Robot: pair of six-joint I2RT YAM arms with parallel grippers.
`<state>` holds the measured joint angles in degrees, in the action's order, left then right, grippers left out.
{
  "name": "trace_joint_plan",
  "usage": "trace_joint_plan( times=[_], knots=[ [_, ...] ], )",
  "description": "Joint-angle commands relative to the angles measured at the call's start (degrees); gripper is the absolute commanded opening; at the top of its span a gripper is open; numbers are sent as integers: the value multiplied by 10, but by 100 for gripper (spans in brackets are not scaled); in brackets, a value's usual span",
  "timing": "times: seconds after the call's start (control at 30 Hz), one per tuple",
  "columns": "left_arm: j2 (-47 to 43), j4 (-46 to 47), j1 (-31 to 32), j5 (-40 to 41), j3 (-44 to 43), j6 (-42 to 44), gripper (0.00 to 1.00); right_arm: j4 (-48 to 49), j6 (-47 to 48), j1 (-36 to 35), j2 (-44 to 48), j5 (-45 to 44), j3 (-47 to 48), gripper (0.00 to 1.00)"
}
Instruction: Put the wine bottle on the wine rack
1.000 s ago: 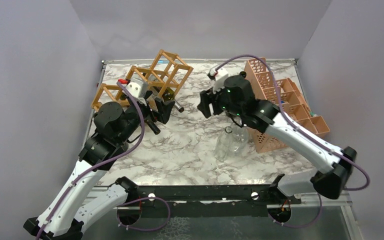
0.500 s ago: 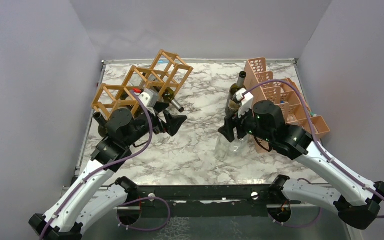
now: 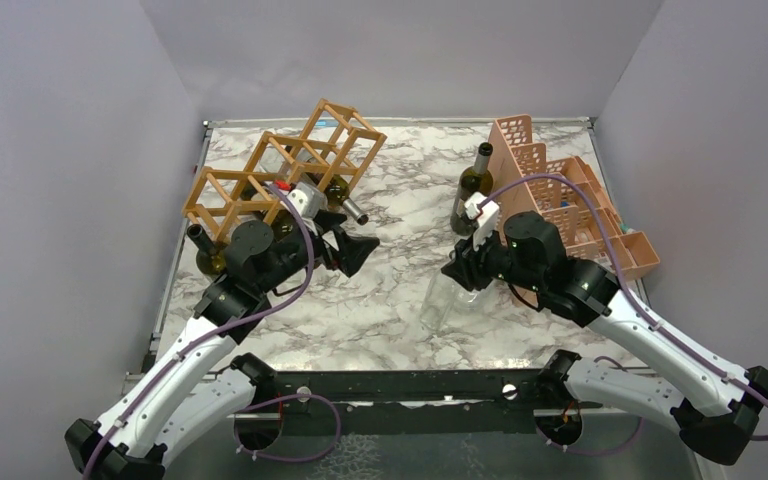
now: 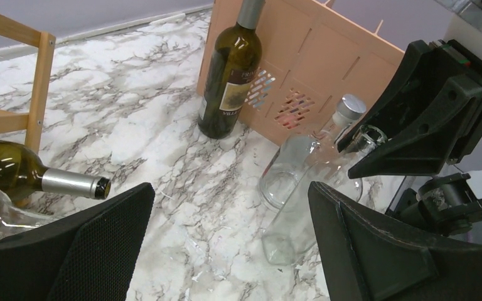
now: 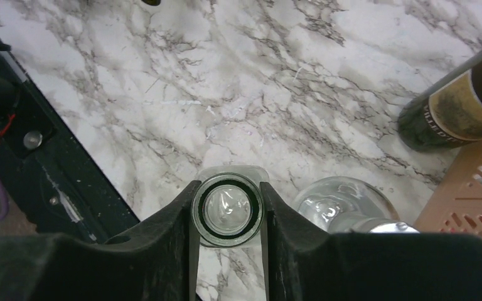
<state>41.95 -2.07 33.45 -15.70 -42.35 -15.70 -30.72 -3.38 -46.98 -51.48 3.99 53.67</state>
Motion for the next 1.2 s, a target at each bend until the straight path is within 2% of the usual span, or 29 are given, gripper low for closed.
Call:
trace_joint_plan(
  times=[0.0, 0.23, 0.43, 0.57, 0.7, 0.9, 1.03, 1.17],
  knots=[
    [8, 38, -1, -40, 12, -13, 99, 16, 5, -1, -3, -5, 2, 30],
    [42, 63, 0, -105, 28, -8, 99, 36, 11, -1, 9, 6, 5, 19],
    [104, 135, 23, -218, 63, -21, 96, 54, 11, -1, -8, 69, 37, 12],
    [124, 202, 63, -215, 98, -32, 96, 67, 3, -1, -26, 84, 62, 9],
    [139, 250, 94, -213, 131, -3, 96, 87, 1, -1, -28, 96, 71, 1],
    [140, 318, 123, -193, 168, 68, 98, 93, 13, -1, -31, 112, 100, 1],
    [158, 344, 123, -170, 167, 102, 99, 81, 31, -1, -31, 159, 120, 1],
    [181, 354, 123, -184, 162, 133, 99, 81, 50, -1, -16, 210, 127, 1]
  ],
)
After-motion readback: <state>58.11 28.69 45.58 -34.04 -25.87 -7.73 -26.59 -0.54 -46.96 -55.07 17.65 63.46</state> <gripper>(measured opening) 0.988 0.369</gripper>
